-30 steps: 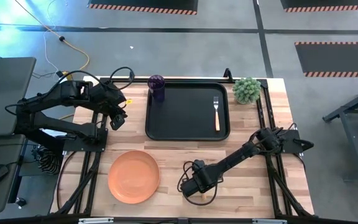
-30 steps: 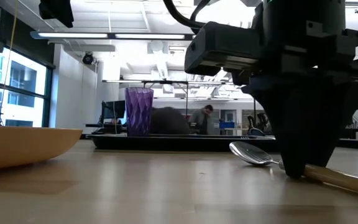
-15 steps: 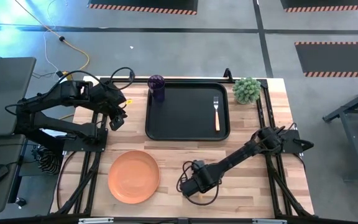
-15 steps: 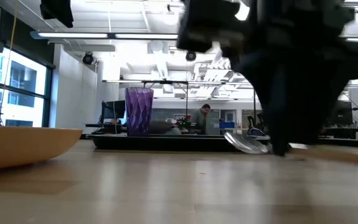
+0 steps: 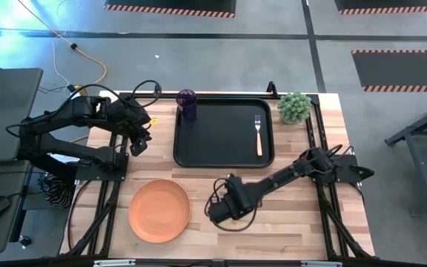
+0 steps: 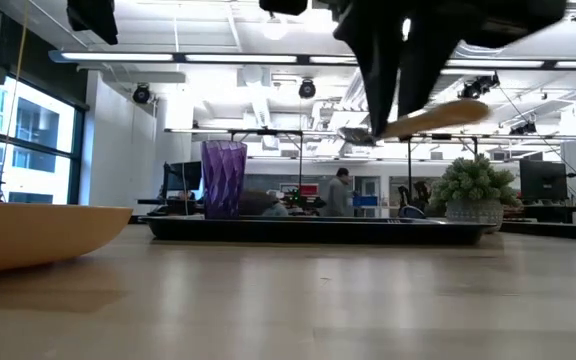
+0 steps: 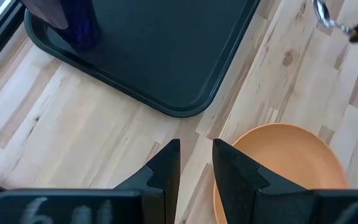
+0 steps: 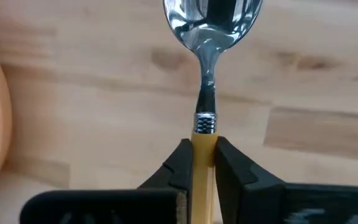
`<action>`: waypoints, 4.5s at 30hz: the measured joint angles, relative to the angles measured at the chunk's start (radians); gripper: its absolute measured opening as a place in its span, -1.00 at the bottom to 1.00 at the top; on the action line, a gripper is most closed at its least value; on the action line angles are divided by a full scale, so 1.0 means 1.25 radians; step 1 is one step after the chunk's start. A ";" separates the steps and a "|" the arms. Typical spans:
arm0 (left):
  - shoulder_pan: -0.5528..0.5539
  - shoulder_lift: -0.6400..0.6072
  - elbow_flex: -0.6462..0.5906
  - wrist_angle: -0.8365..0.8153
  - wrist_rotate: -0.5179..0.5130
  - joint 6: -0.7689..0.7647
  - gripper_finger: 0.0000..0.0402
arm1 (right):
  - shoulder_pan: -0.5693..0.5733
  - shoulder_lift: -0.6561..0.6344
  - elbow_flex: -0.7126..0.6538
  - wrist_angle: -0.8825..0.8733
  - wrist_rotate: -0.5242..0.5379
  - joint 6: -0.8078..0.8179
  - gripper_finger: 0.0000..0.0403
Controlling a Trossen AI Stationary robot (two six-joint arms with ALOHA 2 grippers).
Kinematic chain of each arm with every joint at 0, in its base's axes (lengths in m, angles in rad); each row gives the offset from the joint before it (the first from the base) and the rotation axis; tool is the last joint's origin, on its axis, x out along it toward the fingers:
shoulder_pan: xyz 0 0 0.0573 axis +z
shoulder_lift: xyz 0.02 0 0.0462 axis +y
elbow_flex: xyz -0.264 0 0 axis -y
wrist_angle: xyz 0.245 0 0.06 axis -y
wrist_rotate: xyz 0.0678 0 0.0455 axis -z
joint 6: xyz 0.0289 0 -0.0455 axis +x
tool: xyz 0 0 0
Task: Pick and place plate/cup/fork/spoon on tray
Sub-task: Put the brown spoon to the left of the orange fork on the tray
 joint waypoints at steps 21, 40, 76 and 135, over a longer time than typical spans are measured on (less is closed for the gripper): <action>0.000 0.000 0.000 -0.004 0.000 0.041 -0.57 | -0.195 -0.008 0.063 -0.140 0.052 -0.246 -0.90; 0.000 0.000 0.000 -0.003 0.000 0.040 -0.57 | -0.395 -0.090 0.060 -0.240 0.158 -0.547 -0.90; 0.036 0.000 0.000 0.036 -0.067 0.040 -0.57 | -0.505 -0.518 -0.422 -0.055 0.105 -0.578 -0.90; 0.047 0.000 0.000 0.062 -0.086 0.047 -0.57 | -0.661 -0.285 -0.627 0.418 -0.083 -0.589 -0.90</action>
